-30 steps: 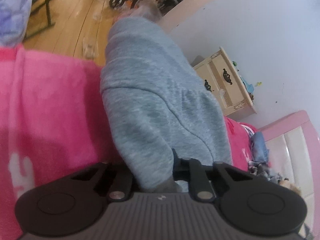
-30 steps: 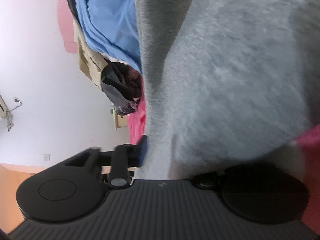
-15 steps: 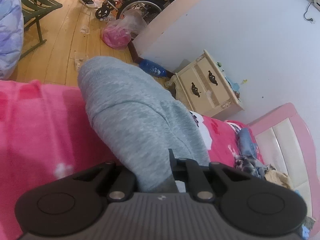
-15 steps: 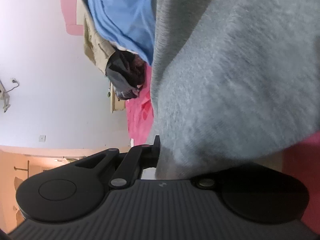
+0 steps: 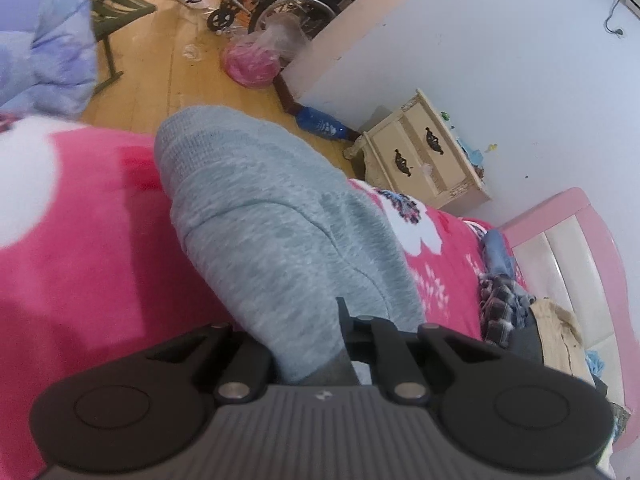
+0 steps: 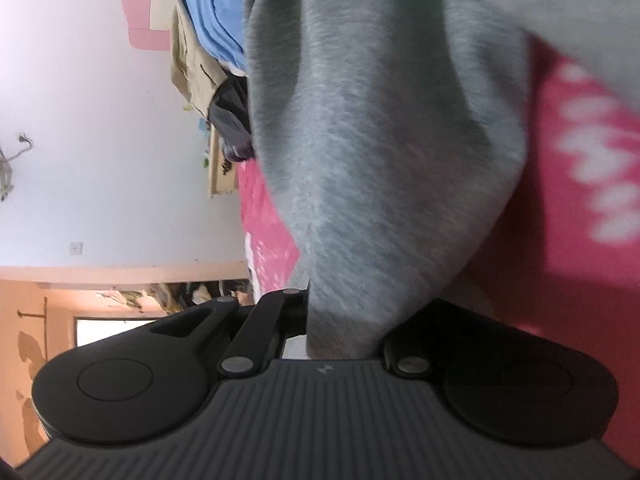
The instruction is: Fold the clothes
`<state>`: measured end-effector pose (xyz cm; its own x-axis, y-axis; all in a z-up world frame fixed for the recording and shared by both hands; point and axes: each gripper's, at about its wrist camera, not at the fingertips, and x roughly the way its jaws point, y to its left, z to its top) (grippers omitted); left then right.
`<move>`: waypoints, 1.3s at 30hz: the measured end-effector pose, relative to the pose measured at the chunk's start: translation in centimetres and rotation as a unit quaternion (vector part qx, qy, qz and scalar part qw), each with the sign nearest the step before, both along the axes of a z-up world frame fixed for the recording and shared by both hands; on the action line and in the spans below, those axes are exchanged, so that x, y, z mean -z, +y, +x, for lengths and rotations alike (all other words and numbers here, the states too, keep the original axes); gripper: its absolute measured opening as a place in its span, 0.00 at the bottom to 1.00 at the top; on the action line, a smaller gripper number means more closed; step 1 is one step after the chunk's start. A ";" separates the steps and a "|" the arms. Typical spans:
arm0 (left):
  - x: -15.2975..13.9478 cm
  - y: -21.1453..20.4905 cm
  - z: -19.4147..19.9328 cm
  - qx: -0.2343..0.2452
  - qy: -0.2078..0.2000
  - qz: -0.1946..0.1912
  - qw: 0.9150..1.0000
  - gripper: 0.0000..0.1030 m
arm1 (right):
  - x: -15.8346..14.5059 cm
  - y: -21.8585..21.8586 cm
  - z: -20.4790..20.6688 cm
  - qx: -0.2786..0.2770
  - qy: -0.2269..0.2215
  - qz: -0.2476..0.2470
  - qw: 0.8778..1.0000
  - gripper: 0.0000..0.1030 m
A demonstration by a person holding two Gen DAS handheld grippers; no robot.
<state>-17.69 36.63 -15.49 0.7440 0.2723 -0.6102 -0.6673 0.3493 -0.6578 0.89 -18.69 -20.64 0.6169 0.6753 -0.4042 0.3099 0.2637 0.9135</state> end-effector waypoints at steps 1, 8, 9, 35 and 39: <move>0.1 -0.2 -0.7 -0.001 0.001 -0.002 1.000 0.08 | 0.0 -0.2 -0.6 -0.001 0.004 -0.002 1.000 0.03; 0.4 -2.0 -5.5 -0.009 0.028 -0.004 1.000 0.09 | -0.6 -1.2 -3.8 -0.012 0.016 -0.010 1.000 0.03; 0.7 -2.2 -5.9 -0.009 0.031 -0.002 0.999 0.09 | -0.4 -1.3 -4.0 -0.012 0.019 -0.012 1.000 0.03; -4.8 2.1 -12.9 0.033 0.145 0.113 0.982 0.66 | -13.9 13.9 -4.9 -0.378 -0.206 -0.368 0.824 0.53; -4.0 4.3 -11.7 0.041 0.147 0.116 0.981 0.74 | -13.6 25.6 1.3 -0.426 -0.342 -0.316 0.775 0.53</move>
